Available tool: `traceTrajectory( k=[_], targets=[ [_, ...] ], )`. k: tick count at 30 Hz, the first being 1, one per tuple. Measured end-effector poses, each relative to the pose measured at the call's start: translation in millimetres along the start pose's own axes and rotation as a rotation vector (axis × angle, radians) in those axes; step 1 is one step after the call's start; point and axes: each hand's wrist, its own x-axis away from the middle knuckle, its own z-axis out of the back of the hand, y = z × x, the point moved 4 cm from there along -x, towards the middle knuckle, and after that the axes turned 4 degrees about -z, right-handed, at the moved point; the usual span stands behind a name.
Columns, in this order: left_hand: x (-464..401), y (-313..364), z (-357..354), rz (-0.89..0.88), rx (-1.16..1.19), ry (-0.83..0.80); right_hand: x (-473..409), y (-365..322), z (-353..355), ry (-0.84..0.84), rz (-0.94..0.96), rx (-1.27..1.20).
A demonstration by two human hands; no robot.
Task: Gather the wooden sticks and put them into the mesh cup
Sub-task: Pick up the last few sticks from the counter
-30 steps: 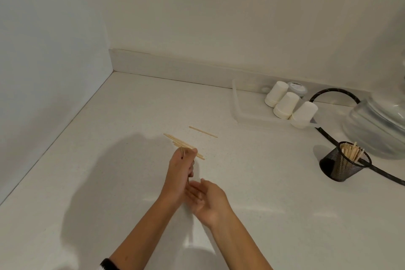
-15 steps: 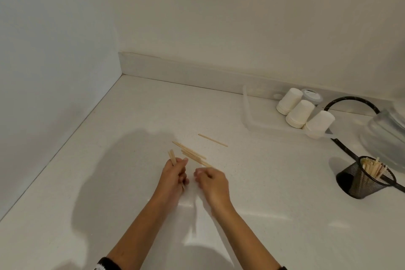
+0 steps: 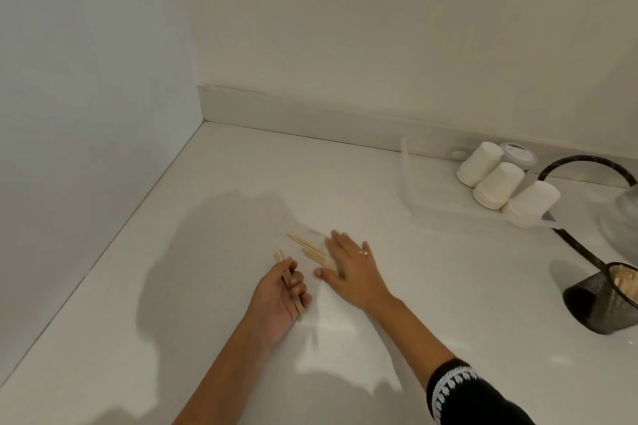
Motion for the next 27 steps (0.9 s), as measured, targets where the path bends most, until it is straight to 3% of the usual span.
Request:
traceTrajectory(
  k=[4,6,18,23,27],
  targets=[
    [1,1,-1,-0.004,-0.012,-0.018,27,-21,1,0.304,0.167,0.039],
    [2,2,-1,-0.011,-0.023,-0.026,36,-24,2,0.352,0.164,0.095],
    [11,1,-2,-0.022,-0.027,0.005,28,-9,26,-0.02,-0.199,0.156],
    [15,0,-3,-0.027,-0.029,0.017,45,3,34,-0.052,-0.329,0.188],
    [19,-1,-5,-0.044,-0.066,0.027,58,6,40,-0.07,-0.32,0.213]
  ],
)
